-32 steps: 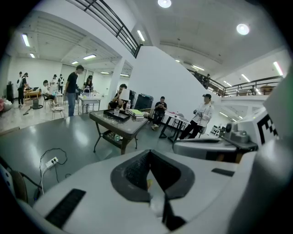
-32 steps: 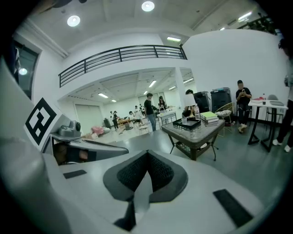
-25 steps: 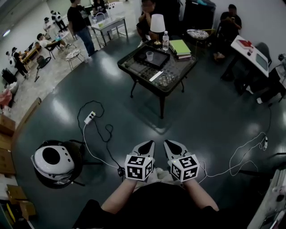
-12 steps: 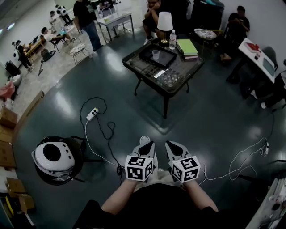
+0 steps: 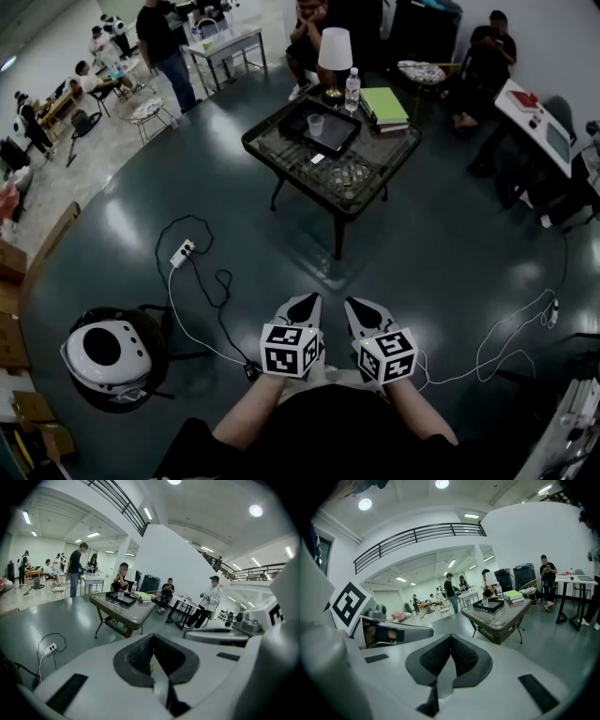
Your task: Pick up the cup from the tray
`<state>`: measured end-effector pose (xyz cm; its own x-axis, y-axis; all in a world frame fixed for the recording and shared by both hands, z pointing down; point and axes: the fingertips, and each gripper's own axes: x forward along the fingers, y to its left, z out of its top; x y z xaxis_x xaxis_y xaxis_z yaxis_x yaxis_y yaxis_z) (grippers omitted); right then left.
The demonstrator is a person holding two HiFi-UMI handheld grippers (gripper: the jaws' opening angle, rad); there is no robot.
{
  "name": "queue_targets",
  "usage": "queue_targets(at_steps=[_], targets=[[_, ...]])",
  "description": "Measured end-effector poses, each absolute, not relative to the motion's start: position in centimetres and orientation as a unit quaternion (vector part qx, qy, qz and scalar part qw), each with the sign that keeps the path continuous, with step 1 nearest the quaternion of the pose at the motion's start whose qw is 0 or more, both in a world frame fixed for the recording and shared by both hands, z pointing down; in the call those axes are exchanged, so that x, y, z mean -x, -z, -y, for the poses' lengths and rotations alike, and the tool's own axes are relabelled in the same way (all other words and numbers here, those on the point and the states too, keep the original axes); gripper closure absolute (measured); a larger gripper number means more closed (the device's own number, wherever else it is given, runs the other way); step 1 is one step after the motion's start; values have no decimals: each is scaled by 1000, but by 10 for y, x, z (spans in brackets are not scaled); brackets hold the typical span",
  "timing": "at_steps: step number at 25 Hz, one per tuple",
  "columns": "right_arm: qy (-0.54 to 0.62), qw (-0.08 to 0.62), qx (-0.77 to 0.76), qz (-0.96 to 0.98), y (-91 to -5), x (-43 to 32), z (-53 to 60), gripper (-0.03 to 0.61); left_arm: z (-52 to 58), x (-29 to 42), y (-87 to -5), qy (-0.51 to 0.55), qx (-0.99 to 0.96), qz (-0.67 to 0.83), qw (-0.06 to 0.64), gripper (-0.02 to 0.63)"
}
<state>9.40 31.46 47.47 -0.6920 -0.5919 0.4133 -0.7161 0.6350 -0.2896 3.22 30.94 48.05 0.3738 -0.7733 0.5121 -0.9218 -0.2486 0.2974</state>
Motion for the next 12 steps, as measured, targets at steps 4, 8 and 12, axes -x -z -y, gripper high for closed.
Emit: queue_targets(at_steps=[4,8,12], targets=[[-224,141,-372,889,-475,-91,-284,568,-279,-28,-482,-134,-780,542,284,603],[-229,145,-372,888,-477,-81,-253,568,-249,-21,-482,-140,-782,537,285,604],[-231,147,-366,889,-475,-63,-219,568,-218,-8,-478,-144,-783,535,283,604]])
